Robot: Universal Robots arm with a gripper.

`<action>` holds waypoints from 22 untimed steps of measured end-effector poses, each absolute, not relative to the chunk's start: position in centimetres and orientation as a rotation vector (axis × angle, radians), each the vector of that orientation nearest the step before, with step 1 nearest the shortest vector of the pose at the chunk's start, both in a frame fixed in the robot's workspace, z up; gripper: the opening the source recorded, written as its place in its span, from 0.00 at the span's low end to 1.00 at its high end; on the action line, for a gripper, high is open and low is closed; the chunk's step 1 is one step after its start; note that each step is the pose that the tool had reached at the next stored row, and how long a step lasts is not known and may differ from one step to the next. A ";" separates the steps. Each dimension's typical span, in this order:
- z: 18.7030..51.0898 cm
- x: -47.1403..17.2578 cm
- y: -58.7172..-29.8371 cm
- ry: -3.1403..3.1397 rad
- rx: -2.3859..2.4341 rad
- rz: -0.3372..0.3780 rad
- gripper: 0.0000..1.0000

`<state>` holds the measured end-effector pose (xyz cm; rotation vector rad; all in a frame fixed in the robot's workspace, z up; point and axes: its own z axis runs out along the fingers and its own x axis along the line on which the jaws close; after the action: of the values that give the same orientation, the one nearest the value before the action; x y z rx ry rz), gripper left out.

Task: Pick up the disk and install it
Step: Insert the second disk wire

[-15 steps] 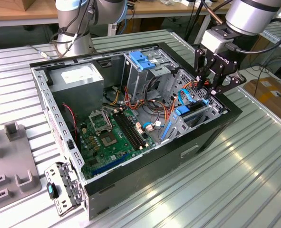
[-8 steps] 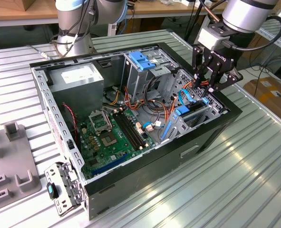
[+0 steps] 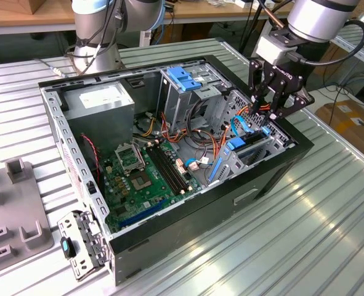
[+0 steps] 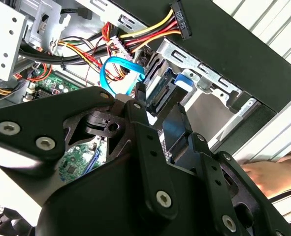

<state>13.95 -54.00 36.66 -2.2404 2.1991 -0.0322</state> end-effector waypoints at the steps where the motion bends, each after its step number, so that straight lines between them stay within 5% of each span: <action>1: 36.7 13.9 -54.0 2.199 -2.240 -0.032 0.42; 22: 36.7 15.0 -52.8 2.199 -2.240 -0.032 0.42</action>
<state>14.95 -52.77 36.66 -2.2404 2.1990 -0.0322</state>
